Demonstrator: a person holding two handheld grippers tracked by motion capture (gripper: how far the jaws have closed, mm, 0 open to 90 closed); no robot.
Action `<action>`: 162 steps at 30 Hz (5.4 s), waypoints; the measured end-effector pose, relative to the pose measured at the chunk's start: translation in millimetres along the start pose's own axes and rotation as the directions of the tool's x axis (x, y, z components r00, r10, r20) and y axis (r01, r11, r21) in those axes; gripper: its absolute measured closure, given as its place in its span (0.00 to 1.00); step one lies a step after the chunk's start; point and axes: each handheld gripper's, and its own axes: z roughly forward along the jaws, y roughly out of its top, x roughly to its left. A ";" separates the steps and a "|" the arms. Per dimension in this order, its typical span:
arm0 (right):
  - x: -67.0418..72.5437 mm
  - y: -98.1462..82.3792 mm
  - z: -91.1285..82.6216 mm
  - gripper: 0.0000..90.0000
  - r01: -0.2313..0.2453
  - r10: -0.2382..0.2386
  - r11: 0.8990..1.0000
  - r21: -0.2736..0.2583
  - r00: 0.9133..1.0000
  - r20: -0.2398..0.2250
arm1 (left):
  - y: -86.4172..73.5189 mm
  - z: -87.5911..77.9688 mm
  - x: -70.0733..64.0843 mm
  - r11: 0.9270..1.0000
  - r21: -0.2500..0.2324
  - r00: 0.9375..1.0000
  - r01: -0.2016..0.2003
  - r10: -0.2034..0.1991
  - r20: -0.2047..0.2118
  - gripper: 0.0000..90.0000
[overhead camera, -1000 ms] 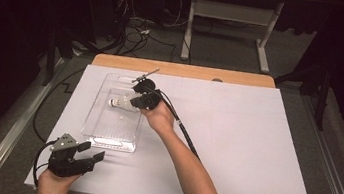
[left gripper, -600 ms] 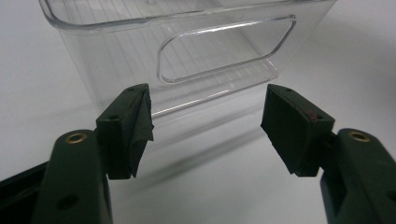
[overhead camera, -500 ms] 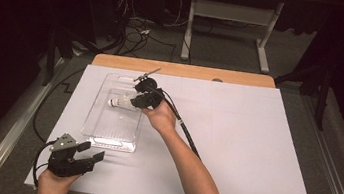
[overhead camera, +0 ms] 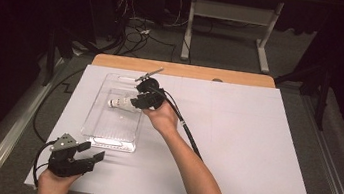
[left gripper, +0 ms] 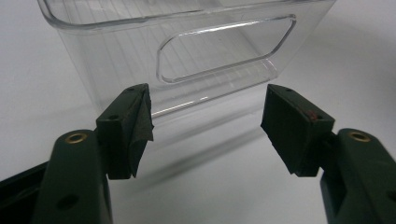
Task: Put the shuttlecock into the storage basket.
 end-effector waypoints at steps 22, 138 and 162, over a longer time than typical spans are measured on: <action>-8.7 -8.8 -13.6 0.68 -0.021 0.022 0.999 -0.045 1.000 0.010 | 0.1 0.7 0.7 1.000 -0.007 1.000 0.010 -0.010 -0.004 0.38; -63.1 -86.8 -75.7 0.58 -0.144 0.151 0.984 -0.105 0.987 0.061 | -0.2 0.4 2.6 1.000 -0.009 1.000 0.021 -0.021 -0.004 0.37; -70.7 -105.2 -84.2 0.58 -0.165 0.173 0.981 -0.107 0.983 0.068 | -0.4 0.1 3.3 1.000 -0.010 1.000 0.028 -0.028 -0.001 0.37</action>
